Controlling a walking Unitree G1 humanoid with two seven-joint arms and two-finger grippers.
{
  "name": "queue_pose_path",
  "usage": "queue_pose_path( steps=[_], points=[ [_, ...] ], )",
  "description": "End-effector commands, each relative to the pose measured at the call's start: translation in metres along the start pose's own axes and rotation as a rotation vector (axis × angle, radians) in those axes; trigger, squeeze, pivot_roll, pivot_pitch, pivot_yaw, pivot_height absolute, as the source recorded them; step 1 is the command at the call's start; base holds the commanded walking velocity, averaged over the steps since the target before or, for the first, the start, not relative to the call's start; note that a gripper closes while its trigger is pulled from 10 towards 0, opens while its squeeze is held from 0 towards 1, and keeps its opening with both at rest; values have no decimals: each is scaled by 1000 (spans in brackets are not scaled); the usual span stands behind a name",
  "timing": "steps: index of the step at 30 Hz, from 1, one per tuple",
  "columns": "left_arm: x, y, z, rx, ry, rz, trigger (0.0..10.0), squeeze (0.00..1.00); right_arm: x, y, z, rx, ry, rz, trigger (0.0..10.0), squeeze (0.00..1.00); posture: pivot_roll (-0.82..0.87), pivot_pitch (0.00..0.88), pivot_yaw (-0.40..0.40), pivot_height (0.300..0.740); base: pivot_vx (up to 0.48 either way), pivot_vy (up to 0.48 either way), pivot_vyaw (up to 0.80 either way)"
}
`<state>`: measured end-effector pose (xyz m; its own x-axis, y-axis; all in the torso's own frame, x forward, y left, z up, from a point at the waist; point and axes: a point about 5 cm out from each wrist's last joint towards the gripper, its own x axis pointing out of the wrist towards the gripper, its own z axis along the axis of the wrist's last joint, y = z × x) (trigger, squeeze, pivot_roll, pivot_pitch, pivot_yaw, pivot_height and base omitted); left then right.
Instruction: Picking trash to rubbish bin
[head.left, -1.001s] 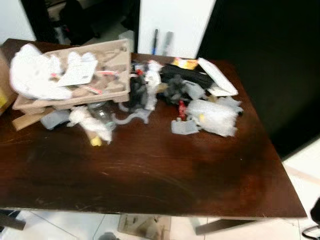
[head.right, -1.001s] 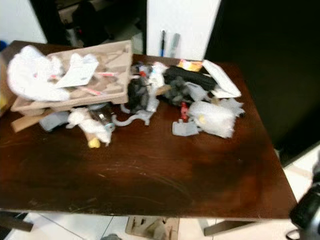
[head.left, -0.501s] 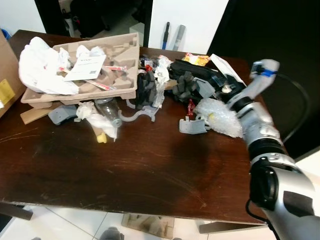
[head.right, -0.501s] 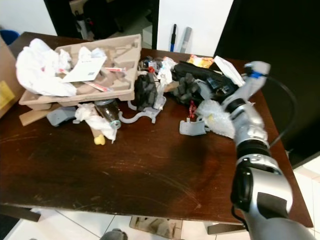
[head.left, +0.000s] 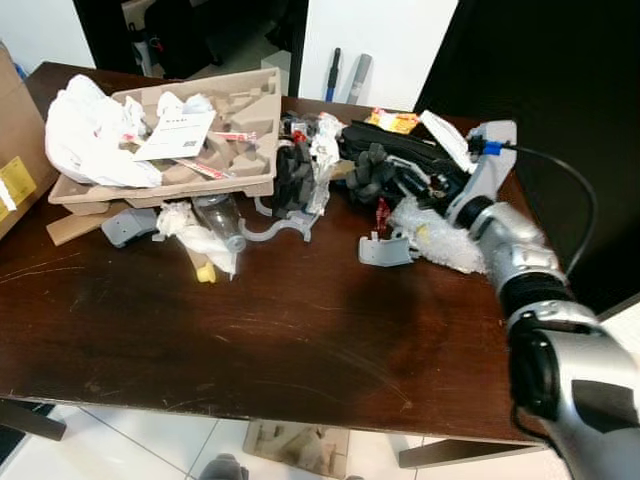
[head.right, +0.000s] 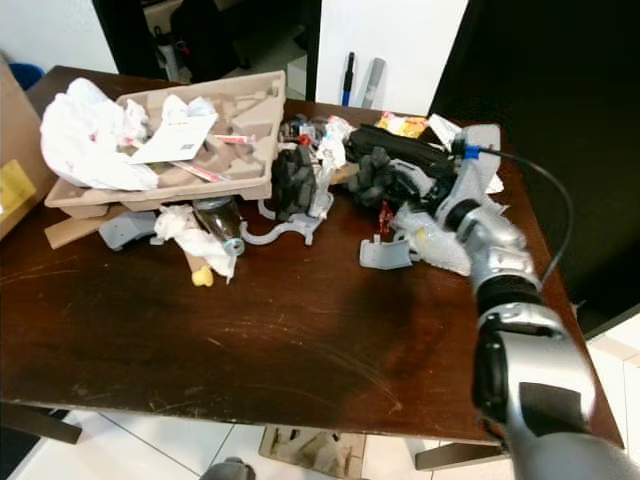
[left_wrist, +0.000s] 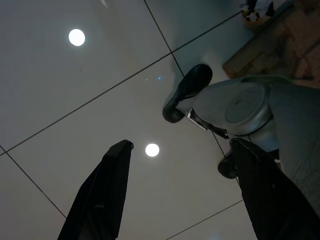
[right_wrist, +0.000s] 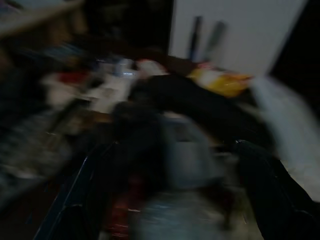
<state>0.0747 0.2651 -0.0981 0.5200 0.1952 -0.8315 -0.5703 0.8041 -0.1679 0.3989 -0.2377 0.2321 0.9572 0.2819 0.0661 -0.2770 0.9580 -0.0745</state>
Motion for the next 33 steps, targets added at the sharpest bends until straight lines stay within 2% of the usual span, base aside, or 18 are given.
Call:
queue_pose_path(
  steps=[1,3,4,5,6,7,8,10,11,12,14,18,28,33],
  points=[
    [-2,-2,-14,3,48,-9,10000,0,-2,-3,-2,-38,20,-7,10000,1000,259,144,-105,740,0,0,0],
    [-2,-4,-13,7,47,-13,10000,0,-6,-8,-5,-107,77,-14,10000,1000,255,143,-106,740,0,0,0],
    [-2,-4,-13,7,47,-13,10000,0,-6,-8,-5,-107,77,-14,10000,1000,255,143,-106,740,0,0,0],
    [-1,-4,-12,8,46,-15,10000,0,-8,-11,-9,-158,126,-24,10000,1000,255,143,-106,740,0,0,0],
    [-1,-4,-12,8,46,-16,10000,0,-11,-14,-15,-224,194,-34,10000,859,255,143,-106,740,0,0,0],
    [-1,-5,-12,9,46,-17,10000,0,-14,-18,-21,-282,265,-44,10000,396,249,147,-103,740,0,0,0],
    [-1,-5,-12,9,47,-18,10000,0,-17,-21,-27,-329,325,-53,10000,396,249,147,-103,740,0,0,0],
    [-1,-5,-12,9,47,-18,10000,0,-17,-21,-27,-329,325,-53,10000,396,249,147,-103,740,0,0,0],
    [-1,-5,-14,11,52,-19,10000,0,-21,-22,-35,-311,396,-34,10000,0,247,147,-102,740,0,0,0],
    [-1,-5,-14,11,52,-19,10000,0,-21,-22,-35,-311,396,-34,10000,0,247,147,-102,740,0,0,0],
    [-2,-5,-16,11,57,-19,10000,0,-22,-19,-41,-242,423,1,10000,0,245,149,-102,740,0,0,0],
    [-2,-5,-18,11,62,-18,10000,0,-24,-18,-50,-258,477,-10,10000,0,245,152,-103,740,0,0,0],
    [-2,-4,-17,7,60,-13,10000,0,-25,4,-75,-148,598,103,10000,0,247,154,-99,740,0,0,0],
    [-3,-3,-17,8,61,-10,10000,0,-26,11,-81,-138,622,142,10000,0,246,152,-96,740,0,0,0]
  ],
)
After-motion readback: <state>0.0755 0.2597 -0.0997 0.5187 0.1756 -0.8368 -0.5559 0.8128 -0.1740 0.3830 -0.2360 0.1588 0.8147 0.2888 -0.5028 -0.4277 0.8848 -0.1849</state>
